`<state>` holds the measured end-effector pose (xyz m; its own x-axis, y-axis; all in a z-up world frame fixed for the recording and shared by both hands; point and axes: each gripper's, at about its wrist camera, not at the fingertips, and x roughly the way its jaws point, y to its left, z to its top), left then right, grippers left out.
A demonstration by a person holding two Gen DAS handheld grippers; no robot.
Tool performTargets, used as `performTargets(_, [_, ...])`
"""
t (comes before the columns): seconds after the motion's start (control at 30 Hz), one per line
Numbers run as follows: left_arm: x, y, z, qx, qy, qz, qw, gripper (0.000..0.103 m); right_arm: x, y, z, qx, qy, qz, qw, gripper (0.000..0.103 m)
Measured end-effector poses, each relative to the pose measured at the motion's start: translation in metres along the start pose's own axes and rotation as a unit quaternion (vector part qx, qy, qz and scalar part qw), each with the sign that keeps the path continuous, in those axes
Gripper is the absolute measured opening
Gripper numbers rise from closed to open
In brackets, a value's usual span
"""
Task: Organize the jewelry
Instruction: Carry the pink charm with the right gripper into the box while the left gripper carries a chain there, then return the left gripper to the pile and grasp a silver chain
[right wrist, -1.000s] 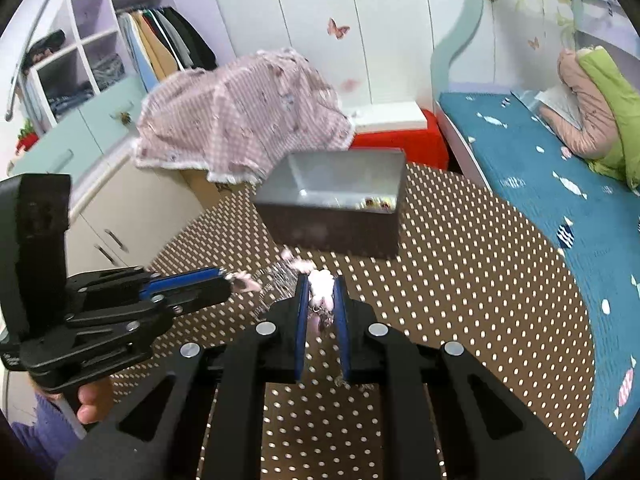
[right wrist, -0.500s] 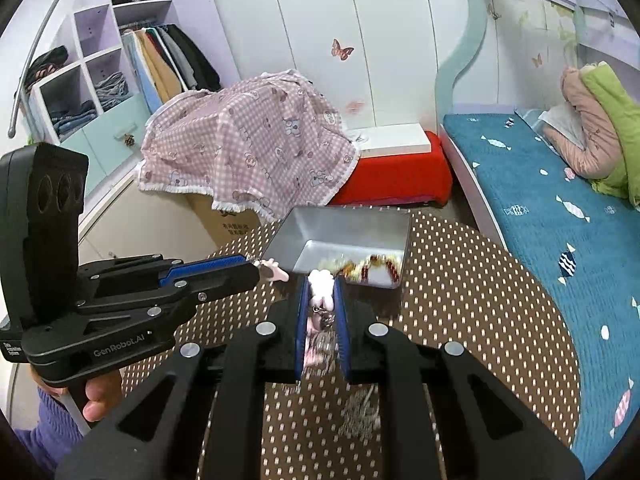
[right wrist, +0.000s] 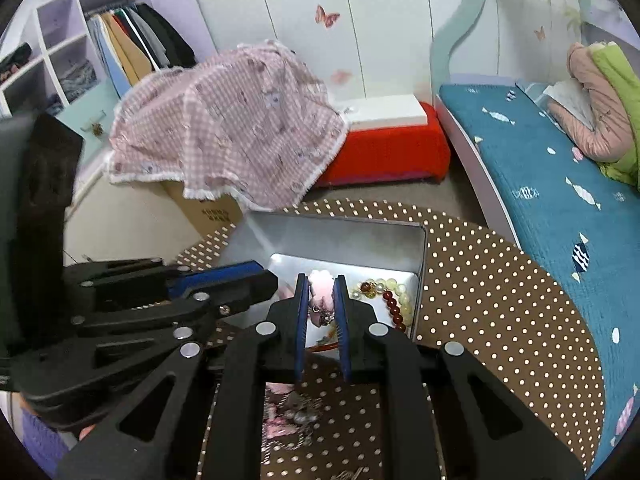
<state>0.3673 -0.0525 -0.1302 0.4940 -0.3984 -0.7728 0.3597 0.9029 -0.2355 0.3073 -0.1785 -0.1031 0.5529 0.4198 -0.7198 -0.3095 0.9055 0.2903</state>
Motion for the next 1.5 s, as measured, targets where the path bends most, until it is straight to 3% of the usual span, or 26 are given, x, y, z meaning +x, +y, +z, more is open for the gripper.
performTargets(0.27, [0.014,0.004,-0.007,0.006,0.009,0.009,0.9999,0.010,0.018,-0.007,-0.005,0.001,0.019,-0.011,1.000,0.012])
performTargets(0.5, [0.006,-0.001,-0.009,0.001,0.004,0.010,0.9999,0.012,0.010,-0.004,-0.003,0.003,0.009,-0.009,1.000,0.015])
performTargets(0.57, [-0.006,-0.003,-0.013,0.001,-0.010,0.012,0.9999,0.029,0.000,-0.001,-0.004,0.001,0.001,-0.008,1.000,0.016])
performTargets(0.7, [-0.036,-0.010,-0.022,0.015,-0.043,0.025,0.9987,0.047,-0.031,0.004,-0.011,-0.014,-0.020,-0.009,1.000,0.022])
performTargets(0.77, [-0.054,-0.017,-0.031,0.021,-0.067,0.035,0.9970,0.066,-0.048,0.006,-0.019,-0.022,-0.032,-0.012,0.999,0.024])
performTargets(1.07, [-0.099,-0.043,-0.093,0.041,-0.116,0.062,0.9905,0.075,-0.097,0.000,-0.079,-0.035,-0.047,-0.045,0.997,0.032])
performTargets(1.2, [-0.093,-0.059,-0.117,0.034,-0.102,0.029,0.9938,0.075,-0.097,-0.008,-0.108,-0.014,-0.034,-0.050,0.998,0.033])
performTargets(1.5, [-0.043,-0.099,-0.153,0.045,-0.036,0.007,0.9983,0.073,-0.100,-0.028,-0.152,0.025,-0.016,-0.053,0.998,0.037])
